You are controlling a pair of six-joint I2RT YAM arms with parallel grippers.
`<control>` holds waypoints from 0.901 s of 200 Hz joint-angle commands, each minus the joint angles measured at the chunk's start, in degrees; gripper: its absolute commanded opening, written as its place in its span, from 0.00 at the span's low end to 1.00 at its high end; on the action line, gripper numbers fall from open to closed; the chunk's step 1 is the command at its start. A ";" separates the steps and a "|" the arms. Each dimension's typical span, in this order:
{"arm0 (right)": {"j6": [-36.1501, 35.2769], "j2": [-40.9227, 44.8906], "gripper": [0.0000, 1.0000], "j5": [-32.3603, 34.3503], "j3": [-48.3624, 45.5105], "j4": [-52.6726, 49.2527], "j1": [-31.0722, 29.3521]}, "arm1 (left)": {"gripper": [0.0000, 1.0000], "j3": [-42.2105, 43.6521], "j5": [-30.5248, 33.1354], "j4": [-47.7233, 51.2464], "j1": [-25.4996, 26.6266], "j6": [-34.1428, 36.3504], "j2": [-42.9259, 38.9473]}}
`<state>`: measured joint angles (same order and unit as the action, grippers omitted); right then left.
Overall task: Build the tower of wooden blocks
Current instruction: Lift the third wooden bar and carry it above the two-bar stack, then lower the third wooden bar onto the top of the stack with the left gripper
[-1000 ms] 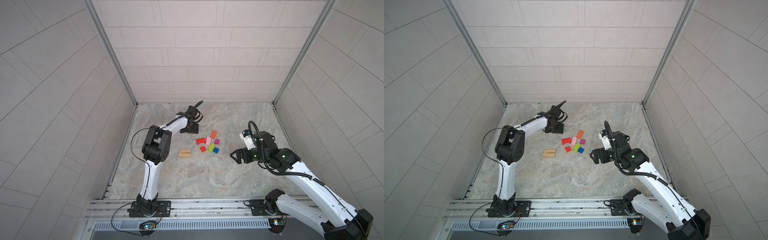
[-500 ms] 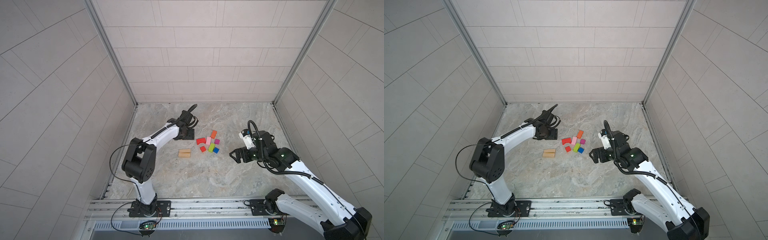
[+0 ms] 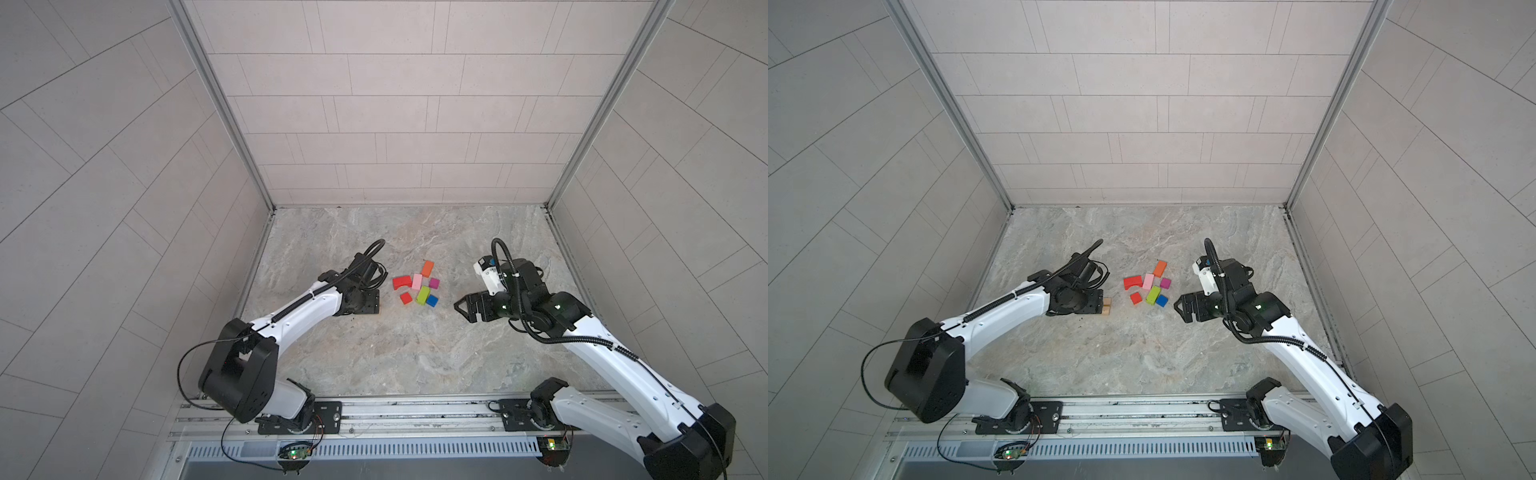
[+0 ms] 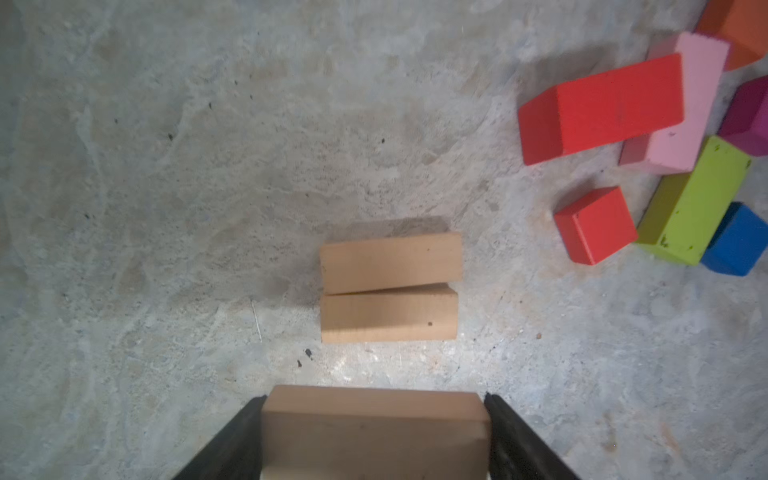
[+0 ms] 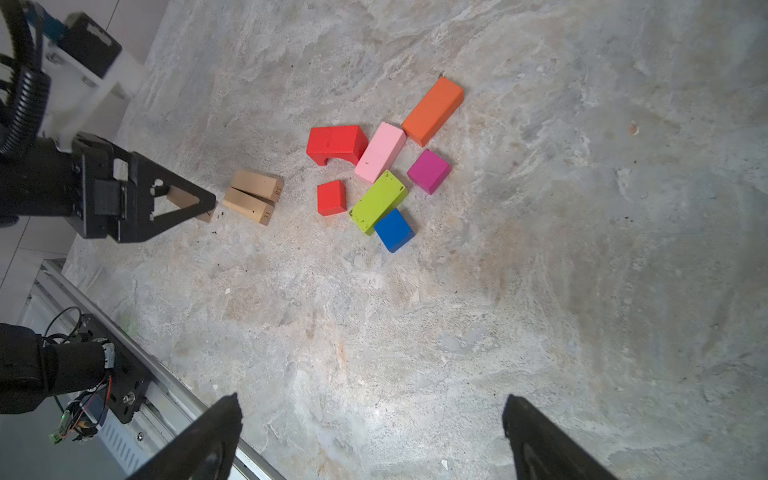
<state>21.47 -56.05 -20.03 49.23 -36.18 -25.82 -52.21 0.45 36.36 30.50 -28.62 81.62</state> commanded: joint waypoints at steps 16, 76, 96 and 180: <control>0.07 -1.12 0.99 -0.36 0.68 0.17 -0.01 | 0.71 4.12 3.40 -1.27 3.90 -3.81 -1.83; -0.35 -1.58 0.99 0.16 1.73 -0.28 -0.02 | 0.72 10.09 4.49 -8.25 5.62 -6.82 -0.65; -0.58 -1.68 0.99 0.26 2.24 -0.70 0.00 | 0.72 10.26 5.73 -8.82 5.66 -6.20 0.68; 0.06 -1.14 0.99 0.84 1.19 -0.73 0.01 | 0.74 9.49 6.99 -12.25 5.98 -4.43 5.90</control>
<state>21.43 -57.82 -20.14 50.26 -36.29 -25.82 -42.50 6.52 25.71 36.14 -33.61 86.08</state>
